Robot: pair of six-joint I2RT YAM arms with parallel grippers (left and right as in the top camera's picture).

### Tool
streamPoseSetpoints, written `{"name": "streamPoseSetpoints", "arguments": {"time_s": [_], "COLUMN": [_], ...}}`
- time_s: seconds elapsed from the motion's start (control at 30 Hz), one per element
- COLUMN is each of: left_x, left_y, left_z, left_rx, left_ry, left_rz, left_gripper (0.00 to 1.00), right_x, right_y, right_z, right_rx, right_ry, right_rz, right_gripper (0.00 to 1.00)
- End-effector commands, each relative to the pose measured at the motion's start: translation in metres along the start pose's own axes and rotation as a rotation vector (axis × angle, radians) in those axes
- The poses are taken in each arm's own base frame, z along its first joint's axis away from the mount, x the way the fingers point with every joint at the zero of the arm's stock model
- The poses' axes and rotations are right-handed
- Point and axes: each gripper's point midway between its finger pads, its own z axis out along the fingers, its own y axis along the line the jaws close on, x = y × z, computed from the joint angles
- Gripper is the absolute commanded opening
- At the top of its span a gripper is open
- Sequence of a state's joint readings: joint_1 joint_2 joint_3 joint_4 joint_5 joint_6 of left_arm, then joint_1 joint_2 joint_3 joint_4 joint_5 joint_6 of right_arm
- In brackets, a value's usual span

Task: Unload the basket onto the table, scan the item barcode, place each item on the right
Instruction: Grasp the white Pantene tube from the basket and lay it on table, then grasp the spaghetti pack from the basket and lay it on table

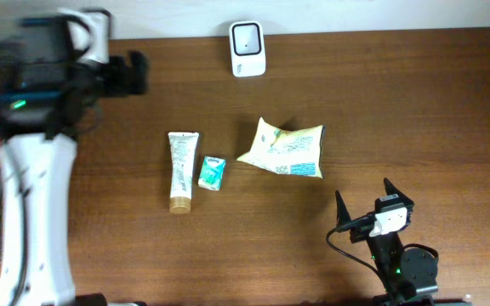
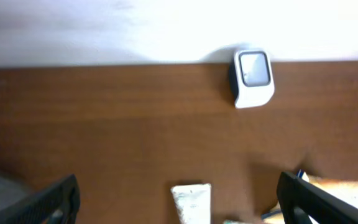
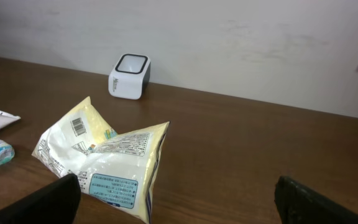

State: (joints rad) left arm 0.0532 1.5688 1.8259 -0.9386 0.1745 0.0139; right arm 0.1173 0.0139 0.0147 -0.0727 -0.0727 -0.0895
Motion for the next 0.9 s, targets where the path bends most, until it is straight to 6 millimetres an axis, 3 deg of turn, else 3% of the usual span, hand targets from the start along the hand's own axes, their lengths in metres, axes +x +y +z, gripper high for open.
{"name": "streamPoseSetpoints", "arguments": {"time_s": [0.0,0.1,0.17,0.2,0.27,0.3,0.4,0.47,0.57,0.77,0.87], "left_x": [-0.044,-0.014,0.020,0.043,0.080,0.112,0.178,0.206,0.228,0.274,0.292], "left_y": [0.101,0.195,0.240,0.260,0.281,0.296,0.320,0.332,0.351,0.371,0.381], "left_z": [-0.076,-0.116,-0.123,-0.116,-0.098,-0.078,-0.038,-0.017,0.009,0.050,0.058], "left_rx": [-0.357,-0.670,-0.760,-0.786,-0.800,-0.795,-0.730,-0.686,-0.655,-0.582,-0.577], "left_ry": [-0.166,-0.117,-0.035,0.026,0.130,0.230,0.467,0.560,0.614,0.725,0.741], "left_rz": [-0.118,-0.248,-0.339,-0.379,-0.428,-0.429,-0.313,-0.243,-0.183,-0.103,-0.129], "left_gripper": [0.99,0.99,0.99,1.00,1.00,1.00,1.00,1.00,0.99,0.99,0.98], "right_x": [0.003,0.003,0.003,0.003,0.003,0.003,0.003,0.003,0.003,0.003,0.003], "right_y": [-0.002,-0.002,-0.002,-0.002,-0.002,-0.002,-0.002,-0.002,-0.002,-0.002,-0.002], "right_z": [0.000,0.000,0.000,0.000,0.000,0.000,0.000,0.000,0.000,0.000,0.000], "right_rx": [0.012,0.012,0.012,0.012,0.012,0.012,0.012,0.012,0.012,0.012,0.012], "right_ry": [0.003,0.003,0.003,0.003,0.003,0.003,0.003,0.003,0.003,0.003,0.003], "right_rz": [-0.007,-0.007,-0.007,-0.007,-0.007,-0.007,-0.007,-0.007,-0.007,-0.007,-0.007], "right_gripper": [0.99,0.99,0.99,0.99,0.99,0.99,0.99,0.99,0.99,0.99,0.99]}}
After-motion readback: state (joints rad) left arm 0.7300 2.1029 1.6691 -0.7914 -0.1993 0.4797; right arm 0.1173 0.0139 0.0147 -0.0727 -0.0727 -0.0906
